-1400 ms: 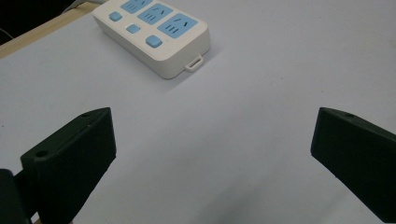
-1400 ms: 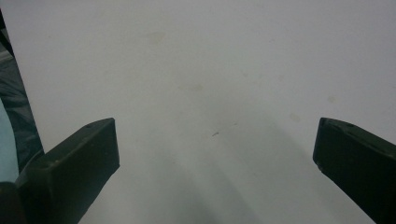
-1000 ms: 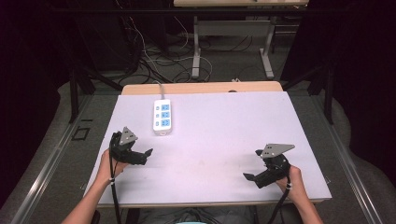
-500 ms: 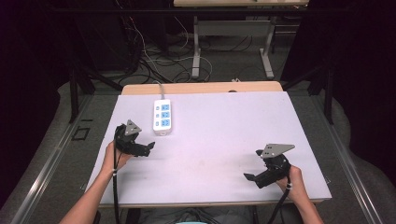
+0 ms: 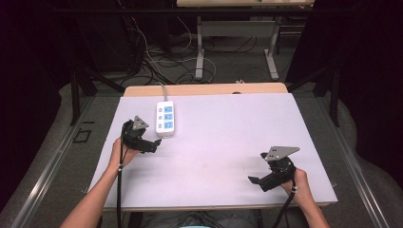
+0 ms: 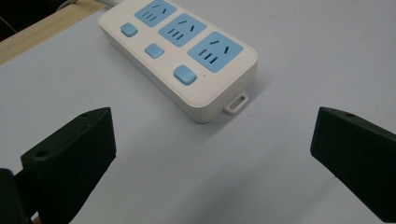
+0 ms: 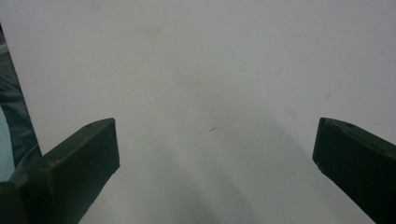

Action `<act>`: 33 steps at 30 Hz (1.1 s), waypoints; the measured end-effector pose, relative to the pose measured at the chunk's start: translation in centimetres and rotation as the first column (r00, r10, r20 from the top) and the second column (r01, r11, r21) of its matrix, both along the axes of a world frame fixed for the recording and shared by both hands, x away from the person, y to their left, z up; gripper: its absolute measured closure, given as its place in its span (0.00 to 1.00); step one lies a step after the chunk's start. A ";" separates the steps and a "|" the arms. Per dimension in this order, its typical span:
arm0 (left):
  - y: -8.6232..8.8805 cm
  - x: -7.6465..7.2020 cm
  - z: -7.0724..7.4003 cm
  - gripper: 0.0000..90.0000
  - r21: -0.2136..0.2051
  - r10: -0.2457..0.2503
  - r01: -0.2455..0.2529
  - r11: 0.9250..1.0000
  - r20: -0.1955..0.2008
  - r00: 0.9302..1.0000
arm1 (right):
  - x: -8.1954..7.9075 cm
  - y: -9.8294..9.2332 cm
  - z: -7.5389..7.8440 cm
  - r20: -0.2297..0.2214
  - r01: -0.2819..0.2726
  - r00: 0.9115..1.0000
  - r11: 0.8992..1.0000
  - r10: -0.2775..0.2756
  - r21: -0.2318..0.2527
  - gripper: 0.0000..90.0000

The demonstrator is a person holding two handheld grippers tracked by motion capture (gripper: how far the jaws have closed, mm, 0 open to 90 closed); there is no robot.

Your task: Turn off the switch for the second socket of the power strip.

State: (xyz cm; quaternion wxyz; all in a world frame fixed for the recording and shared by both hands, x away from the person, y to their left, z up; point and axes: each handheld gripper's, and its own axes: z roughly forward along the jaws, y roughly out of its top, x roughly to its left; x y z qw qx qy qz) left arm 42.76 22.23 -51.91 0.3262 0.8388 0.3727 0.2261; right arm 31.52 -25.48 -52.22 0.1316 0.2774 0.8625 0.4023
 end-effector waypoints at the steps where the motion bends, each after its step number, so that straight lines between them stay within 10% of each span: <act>1: 0.0 0.2 0.0 0.00 -0.001 0.001 -0.001 1.000 0.001 1.000 | 0.0 0.0 0.0 0.000 -0.001 1.000 1.000 0.001 0.000 0.00; 33: 0.1 4.3 0.8 0.00 0.009 0.010 -0.010 1.000 -0.034 0.999 | 0.0 0.1 -0.1 -0.003 -0.007 1.000 1.000 0.007 -0.008 0.00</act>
